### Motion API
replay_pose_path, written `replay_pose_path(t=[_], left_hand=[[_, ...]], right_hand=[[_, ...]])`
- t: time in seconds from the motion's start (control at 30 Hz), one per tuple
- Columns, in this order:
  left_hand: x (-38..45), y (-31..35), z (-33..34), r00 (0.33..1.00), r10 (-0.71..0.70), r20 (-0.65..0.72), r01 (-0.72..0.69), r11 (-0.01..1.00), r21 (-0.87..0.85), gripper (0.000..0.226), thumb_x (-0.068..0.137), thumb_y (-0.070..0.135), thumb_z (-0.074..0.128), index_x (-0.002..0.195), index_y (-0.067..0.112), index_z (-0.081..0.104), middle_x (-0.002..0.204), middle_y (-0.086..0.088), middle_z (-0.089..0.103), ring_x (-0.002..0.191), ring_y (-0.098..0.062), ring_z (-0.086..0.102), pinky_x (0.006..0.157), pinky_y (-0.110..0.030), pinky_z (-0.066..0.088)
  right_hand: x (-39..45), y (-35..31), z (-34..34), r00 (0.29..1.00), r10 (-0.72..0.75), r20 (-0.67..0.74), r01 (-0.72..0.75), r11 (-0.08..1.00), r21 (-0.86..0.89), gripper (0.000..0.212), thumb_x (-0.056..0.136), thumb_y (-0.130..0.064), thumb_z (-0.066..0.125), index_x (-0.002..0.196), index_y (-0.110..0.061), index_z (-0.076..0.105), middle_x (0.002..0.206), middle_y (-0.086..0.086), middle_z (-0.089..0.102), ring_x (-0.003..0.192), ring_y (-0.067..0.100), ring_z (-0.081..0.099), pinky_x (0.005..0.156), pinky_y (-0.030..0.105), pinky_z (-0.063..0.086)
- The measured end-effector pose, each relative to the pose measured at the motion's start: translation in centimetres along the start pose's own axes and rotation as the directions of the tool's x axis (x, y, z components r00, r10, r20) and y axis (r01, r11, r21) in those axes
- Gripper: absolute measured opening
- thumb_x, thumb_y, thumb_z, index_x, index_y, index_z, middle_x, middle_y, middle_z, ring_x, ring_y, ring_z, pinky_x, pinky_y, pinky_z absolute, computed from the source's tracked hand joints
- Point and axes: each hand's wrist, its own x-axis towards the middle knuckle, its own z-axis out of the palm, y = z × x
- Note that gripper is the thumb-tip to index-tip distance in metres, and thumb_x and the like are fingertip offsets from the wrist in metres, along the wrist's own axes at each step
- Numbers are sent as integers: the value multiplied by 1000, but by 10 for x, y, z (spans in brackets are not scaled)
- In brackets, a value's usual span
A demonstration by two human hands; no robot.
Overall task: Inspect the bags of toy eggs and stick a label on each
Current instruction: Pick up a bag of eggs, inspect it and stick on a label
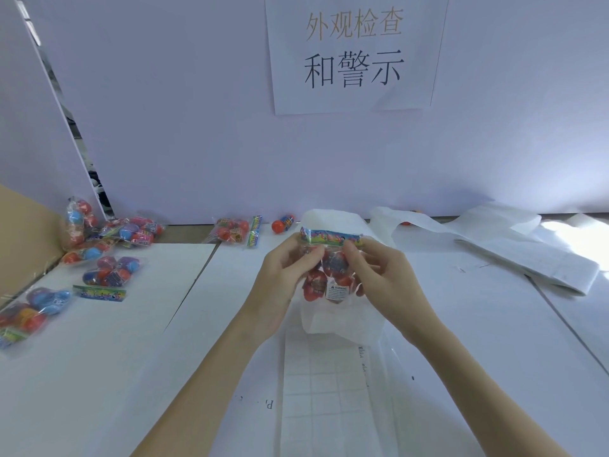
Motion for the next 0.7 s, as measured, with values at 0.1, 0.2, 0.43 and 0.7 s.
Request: replay_pose_path(t=[0.1,0.2,0.43,0.7], left_hand=[[3,0,0,999,17,-30,-17,999,-30,24,97,22,65,116,18,78,117,-6,77,106,-21,72,87,-23,55],[4,1,-3,995,-20,-99,12,997,-75,24,96,29,70,105,11,82,107,-12,78,94,-18,71,82,-23,54],[7,0,-5,961,-46,-274,-1,986,-168,25,98,27,64,95,15,85,103,-6,80,86,-12,71,77,-21,57],[8,-2,-7,990,-39,-132,43,999,22,31,100,25,54,116,13,76,107,-13,75,83,-24,67,68,-30,51]], right_hand=[[2,2,-4,998,-7,-68,3,998,-67,31,105,-36,60,85,-23,80,73,0,73,66,25,66,75,51,56],[3,3,-3,996,14,-86,-21,996,-82,31,105,-35,59,81,-38,79,81,-15,77,77,17,68,85,49,58],[0,3,0,999,24,34,-24,1000,-1,22,100,-40,66,111,-24,75,99,-9,80,88,6,74,78,29,59],[1,-2,-5,998,4,-63,-6,999,-33,29,102,-40,64,84,-19,74,67,4,70,58,10,60,62,31,46]])
